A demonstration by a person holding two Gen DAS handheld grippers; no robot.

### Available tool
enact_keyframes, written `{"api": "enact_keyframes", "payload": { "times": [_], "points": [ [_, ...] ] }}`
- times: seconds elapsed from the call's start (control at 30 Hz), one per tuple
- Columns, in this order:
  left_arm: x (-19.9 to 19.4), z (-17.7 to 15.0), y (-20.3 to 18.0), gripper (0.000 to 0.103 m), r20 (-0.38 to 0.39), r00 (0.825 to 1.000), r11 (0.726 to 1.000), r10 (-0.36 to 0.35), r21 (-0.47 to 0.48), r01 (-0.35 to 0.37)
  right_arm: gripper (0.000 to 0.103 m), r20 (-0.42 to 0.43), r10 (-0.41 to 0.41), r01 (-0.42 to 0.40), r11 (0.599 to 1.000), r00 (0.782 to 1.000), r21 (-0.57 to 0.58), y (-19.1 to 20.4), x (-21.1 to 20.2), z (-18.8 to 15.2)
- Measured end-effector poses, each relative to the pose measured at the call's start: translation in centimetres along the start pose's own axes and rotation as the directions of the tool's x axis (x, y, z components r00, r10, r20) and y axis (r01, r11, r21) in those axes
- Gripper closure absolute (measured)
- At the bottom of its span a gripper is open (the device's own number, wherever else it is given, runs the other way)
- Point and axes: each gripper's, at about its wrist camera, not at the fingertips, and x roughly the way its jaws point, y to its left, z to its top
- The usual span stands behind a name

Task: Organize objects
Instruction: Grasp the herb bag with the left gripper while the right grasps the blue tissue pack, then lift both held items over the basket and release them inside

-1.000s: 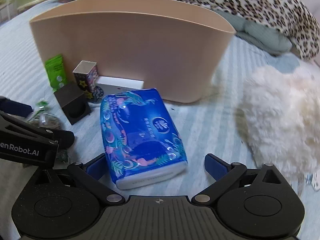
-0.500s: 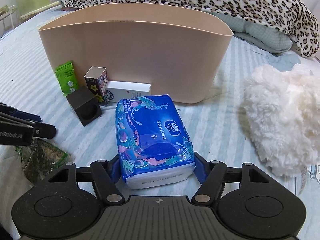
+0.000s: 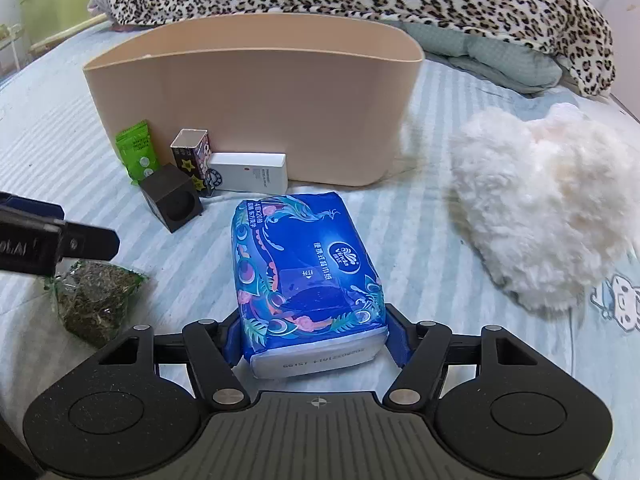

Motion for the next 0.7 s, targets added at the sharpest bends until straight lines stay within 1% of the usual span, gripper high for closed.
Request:
{"api": "enact_keyframes", "payload": {
  "times": [0.1, 0.23, 0.33, 0.37, 0.43, 0.47, 0.53, 0.6, 0.63, 0.7],
  "points": [
    [-0.2, -0.5, 0.2, 0.021, -0.013, 0.999, 0.998, -0.048, 0.047, 0.049, 0.039, 0.011, 0.000, 0.000, 1.000, 1.000, 0.014, -0.2, -0.7, -0.3],
    [1.0, -1.1, -0.4, 0.019, -0.070, 0.994, 0.990, -0.087, 0.103, 0.094, 0.039, 0.020, -0.008, 0.008, 1.000, 1.000, 0.015, -0.3, -1.2, -0.4],
    [2.2, -1.9, -0.9, 0.019, -0.128, 0.985, 0.982, -0.117, 0.134, 0.134, 0.039, 0.030, -0.004, 0.004, 1.000, 1.000, 0.015, -0.1, -1.6, -0.4],
    [2.6, -2.2, -1.0, 0.019, -0.134, 0.984, 0.980, -0.114, 0.145, 0.133, 0.039, 0.033, -0.004, 0.004, 1.000, 0.999, 0.013, -0.1, -1.7, -0.4],
    [3.0, -2.5, -1.1, 0.019, -0.118, 0.989, 0.982, -0.093, 0.154, 0.111, 0.039, 0.038, -0.006, 0.006, 1.000, 0.999, 0.009, 0.0, -1.8, -0.5],
    [3.0, -2.6, -1.0, 0.022, -0.110, 0.989, 0.983, -0.094, 0.148, 0.110, 0.039, 0.039, -0.006, 0.006, 1.000, 0.999, 0.008, 0.1, -1.8, -0.5],
    [3.0, -2.5, -0.7, 0.030, -0.100, 0.991, 0.985, -0.093, 0.134, 0.105, 0.039, 0.040, -0.006, 0.006, 1.000, 0.999, 0.009, 0.0, -1.8, -0.5],
    [2.9, -2.4, -0.5, 0.042, -0.100, 0.992, 0.987, -0.082, 0.129, 0.094, 0.039, 0.041, -0.005, 0.005, 1.000, 0.999, 0.010, 0.0, -1.8, -0.4],
    [2.9, -2.3, -0.2, 0.045, -0.105, 0.992, 0.989, -0.077, 0.117, 0.089, 0.039, 0.041, -0.005, 0.005, 1.000, 0.999, 0.010, 0.0, -1.7, -0.4],
    [2.7, -2.1, 0.3, 0.054, -0.109, 0.992, 0.993, -0.070, 0.089, 0.080, 0.039, 0.041, -0.005, 0.005, 1.000, 0.999, 0.009, 0.0, -1.8, -0.4]
  ]
}}
